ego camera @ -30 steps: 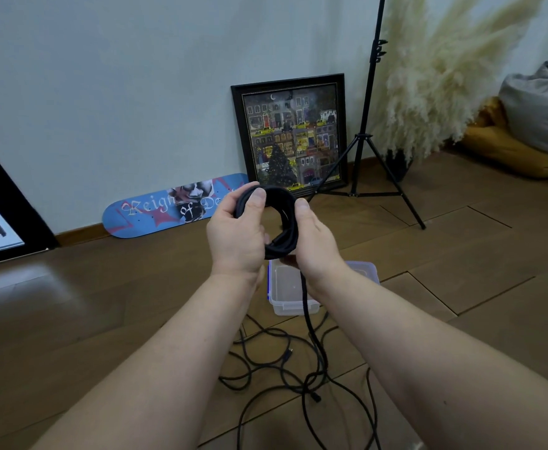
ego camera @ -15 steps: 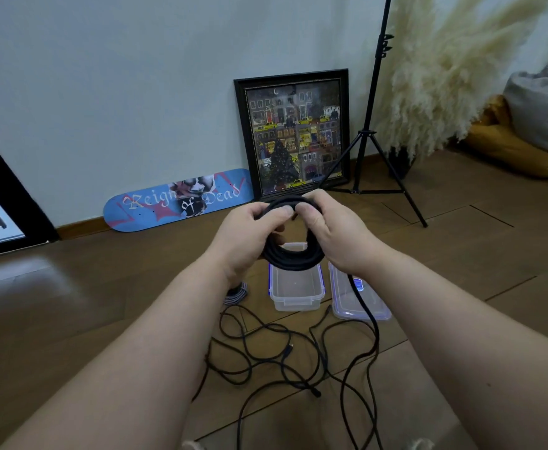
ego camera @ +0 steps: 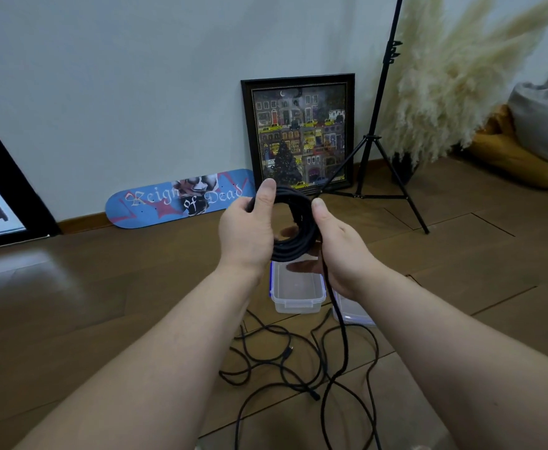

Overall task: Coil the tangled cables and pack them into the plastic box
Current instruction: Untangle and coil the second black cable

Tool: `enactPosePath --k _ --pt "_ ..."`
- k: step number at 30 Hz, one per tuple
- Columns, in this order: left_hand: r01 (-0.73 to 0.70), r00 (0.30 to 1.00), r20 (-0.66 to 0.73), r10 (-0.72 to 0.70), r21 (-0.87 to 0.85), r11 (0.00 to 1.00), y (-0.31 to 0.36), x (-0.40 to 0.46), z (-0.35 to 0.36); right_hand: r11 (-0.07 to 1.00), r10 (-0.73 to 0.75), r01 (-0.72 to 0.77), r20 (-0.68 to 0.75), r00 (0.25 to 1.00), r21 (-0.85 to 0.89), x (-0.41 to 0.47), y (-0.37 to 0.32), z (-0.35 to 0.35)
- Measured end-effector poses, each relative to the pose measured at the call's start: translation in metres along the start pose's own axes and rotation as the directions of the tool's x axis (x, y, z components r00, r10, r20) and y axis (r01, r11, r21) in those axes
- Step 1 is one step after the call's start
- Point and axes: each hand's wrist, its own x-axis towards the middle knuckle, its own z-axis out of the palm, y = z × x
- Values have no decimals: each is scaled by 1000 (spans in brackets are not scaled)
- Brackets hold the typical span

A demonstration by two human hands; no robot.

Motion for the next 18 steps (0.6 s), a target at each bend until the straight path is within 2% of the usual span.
enactPosePath --k 3,6,9,13,18 --pt "-26 999 -18 27 57 998 2 -11 8 993 -113 110 -108 988 -40 2 -2 4" --pt "8 1000 25 -12 127 992 -2 -16 11 937 -259 210 -152 954 -279 5 -3 -3" --pt "44 988 142 -61 121 992 0 -16 8 893 -316 257 -107 943 -371 7 -8 -12" --pt "162 943 292 -157 7 987 9 -11 0 866 -313 273 -28 949 -418 9 -17 -20" --pt "191 905 394 -161 -36 981 14 -15 -6 816 -323 319 76 943 -482 10 -18 -24"
